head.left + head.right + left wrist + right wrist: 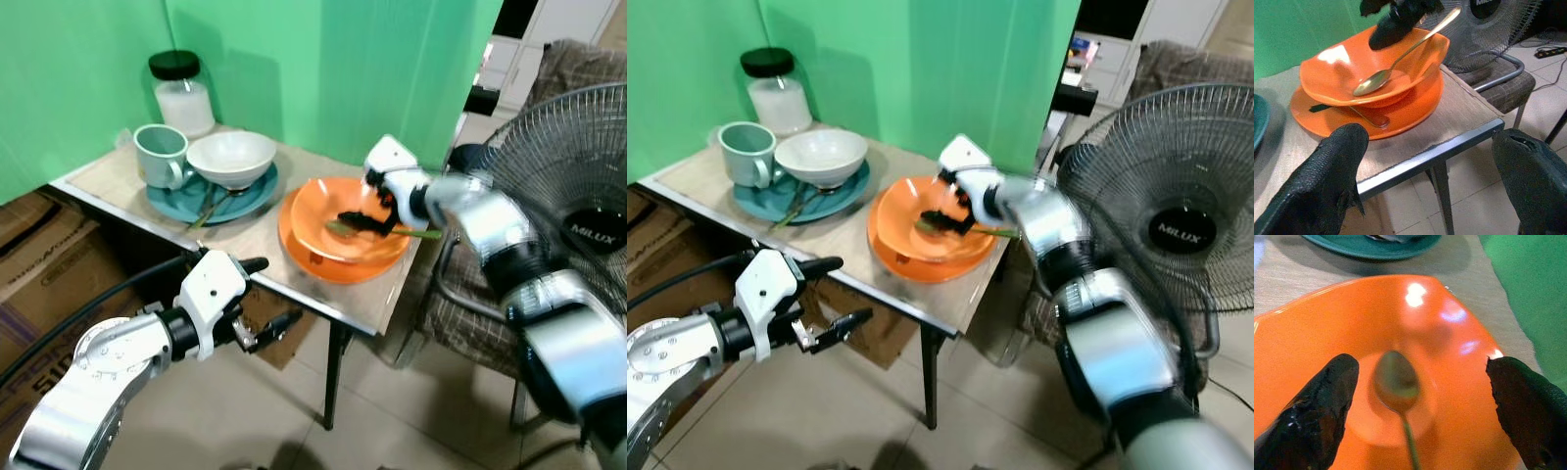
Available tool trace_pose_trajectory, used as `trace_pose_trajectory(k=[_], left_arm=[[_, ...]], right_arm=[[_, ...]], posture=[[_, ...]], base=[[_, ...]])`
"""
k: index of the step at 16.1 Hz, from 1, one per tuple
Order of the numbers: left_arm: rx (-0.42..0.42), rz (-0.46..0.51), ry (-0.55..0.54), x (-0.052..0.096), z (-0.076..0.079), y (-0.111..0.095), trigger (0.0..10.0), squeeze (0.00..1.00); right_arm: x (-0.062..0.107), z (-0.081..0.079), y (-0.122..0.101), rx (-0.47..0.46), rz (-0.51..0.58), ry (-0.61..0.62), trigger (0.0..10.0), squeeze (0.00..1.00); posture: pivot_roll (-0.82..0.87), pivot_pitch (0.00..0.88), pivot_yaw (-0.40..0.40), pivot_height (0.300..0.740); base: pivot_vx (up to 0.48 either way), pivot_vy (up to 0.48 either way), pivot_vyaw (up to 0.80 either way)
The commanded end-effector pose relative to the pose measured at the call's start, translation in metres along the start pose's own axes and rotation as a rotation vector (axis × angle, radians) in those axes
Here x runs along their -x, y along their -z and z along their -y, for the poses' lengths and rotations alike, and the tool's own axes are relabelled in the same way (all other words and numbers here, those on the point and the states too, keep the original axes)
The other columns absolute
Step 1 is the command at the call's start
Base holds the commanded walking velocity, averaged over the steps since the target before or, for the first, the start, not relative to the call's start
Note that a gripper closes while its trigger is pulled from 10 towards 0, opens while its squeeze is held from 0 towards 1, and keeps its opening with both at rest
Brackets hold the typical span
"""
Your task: Setting the table
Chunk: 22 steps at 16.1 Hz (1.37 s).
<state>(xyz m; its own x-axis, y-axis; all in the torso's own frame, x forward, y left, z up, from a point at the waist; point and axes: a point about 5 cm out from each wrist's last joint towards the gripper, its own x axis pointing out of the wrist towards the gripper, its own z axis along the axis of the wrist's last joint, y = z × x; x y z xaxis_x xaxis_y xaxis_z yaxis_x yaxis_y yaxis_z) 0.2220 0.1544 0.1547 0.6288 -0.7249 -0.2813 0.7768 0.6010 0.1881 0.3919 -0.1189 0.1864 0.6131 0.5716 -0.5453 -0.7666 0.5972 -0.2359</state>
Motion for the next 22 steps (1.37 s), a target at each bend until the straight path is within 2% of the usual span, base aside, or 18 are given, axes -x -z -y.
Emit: trace_pose_trajectory(k=[1, 3, 6, 10, 11, 12, 13, 15, 22], left_arm=[[-0.005, 0.006, 0.017, -0.001, 0.0, -0.003, 10.0, 0.0], [-0.003, 0.009, 0.02, -0.002, 0.001, -0.004, 10.0, 0.0], [-0.011, 0.015, 0.024, -0.004, 0.002, -0.005, 10.0, 0.0], [-0.011, 0.019, 0.038, -0.006, 0.001, -0.007, 10.0, 0.0], [-0.011, 0.021, 0.04, -0.006, 0.001, -0.007, 10.0, 0.0], [-0.011, 0.021, 0.041, -0.007, 0.002, -0.007, 10.0, 0.0], [-0.01, 0.023, 0.043, -0.007, 0.002, -0.007, 10.0, 0.0], [-0.01, 0.023, 0.044, -0.007, 0.002, -0.007, 10.0, 0.0], [-0.013, 0.021, 0.042, -0.007, 0.002, -0.007, 10.0, 0.0]], right_arm=[[0.003, 0.005, 0.0, 0.014, -0.04, -0.006, 10.0, 0.0], [0.005, 0.007, 0.001, 0.004, -0.064, -0.041, 10.0, 0.0], [0.006, 0.009, 0.01, -0.034, -0.157, -0.069, 10.0, 0.0], [-0.001, 0.0, 0.016, -0.063, -0.251, -0.11, 10.0, 0.0], [-0.004, -0.001, 0.018, -0.089, -0.259, -0.078, 9.1, 0.0], [-0.005, -0.001, 0.018, -0.1, -0.26, -0.071, 4.2, 0.0], [-0.006, -0.003, 0.018, -0.111, -0.263, -0.067, 1.3, 0.0], [-0.008, -0.004, 0.014, -0.115, -0.249, -0.07, 0.0, 0.0], [-0.009, -0.005, 0.017, -0.109, -0.308, -0.051, 0.0, 0.0]], posture=[[0.07, 0.0, -0.01, 0.74], [0.07, 0.0, -0.015, 0.74], [0.07, 0.0, -0.013, 0.74], [0.07, 0.0, -0.009, 0.74], [0.07, 0.0, -0.01, 0.74], [0.07, 0.0, -0.011, 0.74], [0.07, 0.0, -0.012, 0.74], [0.07, 0.0, -0.016, 0.74], [0.07, 0.0, -0.021, 0.74]], base=[[0.0, 0.0, 0.0], [0.0, 0.0, 0.0], [0.0, 0.0, 0.0], [0.0, 0.0, 0.0], [0.0, 0.0, 0.0], [0.0, 0.0, 0.0], [0.0, 0.0, 0.0], [0.0, 0.0, 0.0], [0.0, 0.0, 0.0]])
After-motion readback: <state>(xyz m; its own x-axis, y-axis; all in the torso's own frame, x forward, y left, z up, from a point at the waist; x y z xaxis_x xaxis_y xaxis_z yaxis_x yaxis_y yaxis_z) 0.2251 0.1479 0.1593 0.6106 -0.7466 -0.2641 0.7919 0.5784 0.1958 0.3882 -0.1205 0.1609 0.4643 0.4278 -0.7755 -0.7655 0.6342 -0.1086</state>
